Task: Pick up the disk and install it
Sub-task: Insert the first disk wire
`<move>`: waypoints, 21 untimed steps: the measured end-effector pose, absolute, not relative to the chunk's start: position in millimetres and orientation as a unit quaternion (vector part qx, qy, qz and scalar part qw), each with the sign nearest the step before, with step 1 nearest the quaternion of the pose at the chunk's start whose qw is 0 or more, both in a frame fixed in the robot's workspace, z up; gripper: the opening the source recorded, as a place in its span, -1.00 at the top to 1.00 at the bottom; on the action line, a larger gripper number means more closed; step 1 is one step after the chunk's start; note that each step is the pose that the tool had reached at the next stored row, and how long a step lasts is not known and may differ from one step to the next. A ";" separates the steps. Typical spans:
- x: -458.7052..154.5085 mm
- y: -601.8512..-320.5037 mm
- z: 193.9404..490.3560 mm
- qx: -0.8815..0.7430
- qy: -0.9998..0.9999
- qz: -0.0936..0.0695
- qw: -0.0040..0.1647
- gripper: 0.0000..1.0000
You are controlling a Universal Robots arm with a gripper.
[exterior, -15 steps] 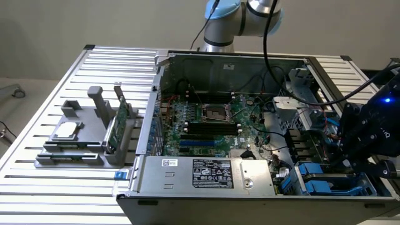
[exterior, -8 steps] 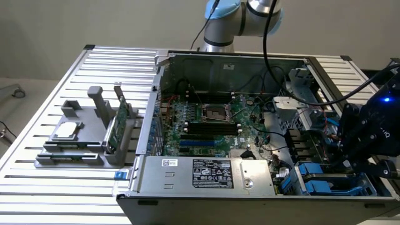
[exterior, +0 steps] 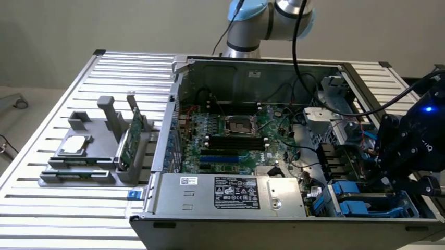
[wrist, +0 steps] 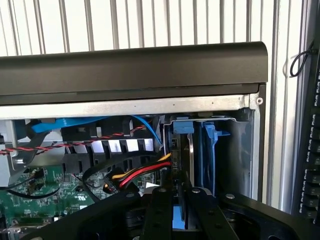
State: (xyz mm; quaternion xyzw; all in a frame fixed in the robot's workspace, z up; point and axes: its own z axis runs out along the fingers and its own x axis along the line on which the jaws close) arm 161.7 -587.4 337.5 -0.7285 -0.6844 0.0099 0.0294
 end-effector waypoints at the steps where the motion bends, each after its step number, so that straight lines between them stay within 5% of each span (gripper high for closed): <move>1: 161.9 -587.2 337.5 -0.728 -0.684 0.010 0.029 0.66; 21: 165.1 -588.1 336.7 -0.727 -0.686 0.011 0.028 0.66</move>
